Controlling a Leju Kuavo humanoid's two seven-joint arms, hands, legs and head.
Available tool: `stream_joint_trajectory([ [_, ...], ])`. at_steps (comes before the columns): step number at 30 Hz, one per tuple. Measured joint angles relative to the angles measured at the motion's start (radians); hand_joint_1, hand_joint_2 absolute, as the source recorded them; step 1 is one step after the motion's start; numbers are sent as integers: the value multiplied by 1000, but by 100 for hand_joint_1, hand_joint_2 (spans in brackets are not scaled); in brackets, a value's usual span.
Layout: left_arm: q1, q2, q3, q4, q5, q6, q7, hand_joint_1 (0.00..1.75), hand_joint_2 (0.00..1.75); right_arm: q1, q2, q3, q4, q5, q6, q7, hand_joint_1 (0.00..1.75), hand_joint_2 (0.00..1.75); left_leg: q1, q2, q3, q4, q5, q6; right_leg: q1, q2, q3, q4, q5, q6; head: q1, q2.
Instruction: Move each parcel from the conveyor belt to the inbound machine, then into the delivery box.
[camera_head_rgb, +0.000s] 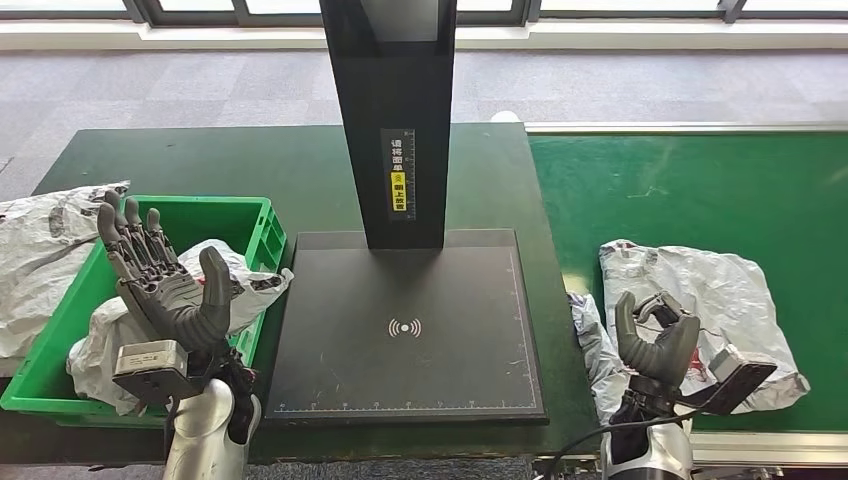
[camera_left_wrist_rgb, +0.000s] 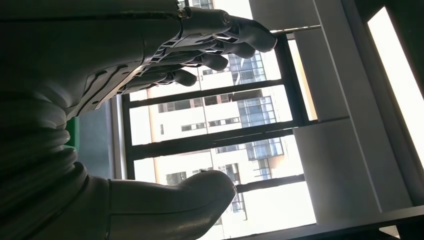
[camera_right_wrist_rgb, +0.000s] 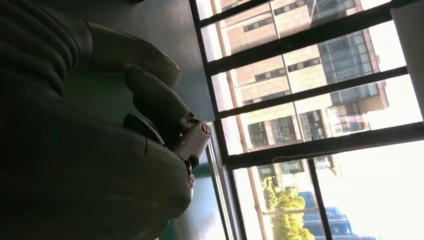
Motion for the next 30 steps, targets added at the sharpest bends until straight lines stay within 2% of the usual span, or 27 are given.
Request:
stream_joint_trajectory([
  [7,1,0,0,-1,0,6,0,0,175,-9,-6,7,53,250,-334,13,0,175,0,0,0,0,0,0,1,0,0,0,0,0,0,0],
  [10,1,0,0,-2,0,21,0,0,175,-41,-24,7,162,423,-533,71,0,175,0,1,0,0,0,0,1,1,0,0,0,0,0,0],
  [12,1,0,-1,-3,0,31,2,0,175,-69,-47,7,267,517,-615,108,0,175,0,0,0,0,0,0,0,0,0,0,0,0,0,0],
  [18,1,0,-5,-8,-1,42,3,0,175,-119,-92,7,492,589,-645,131,0,175,0,0,0,0,0,0,0,0,0,0,0,0,0,0],
  [25,1,0,-6,-10,-7,42,4,0,175,-145,-110,7,586,596,-636,134,0,175,0,1,0,0,0,0,0,1,0,0,0,0,0,0],
  [28,1,0,-6,-11,-11,42,4,0,175,-149,-115,7,600,575,-581,100,0,175,0,1,0,0,0,0,0,1,0,0,0,0,0,0],
  [30,1,0,-6,-11,-12,39,4,0,175,-150,-119,7,602,529,-499,48,0,175,0,2,0,0,0,0,0,2,0,0,0,0,0,0],
])
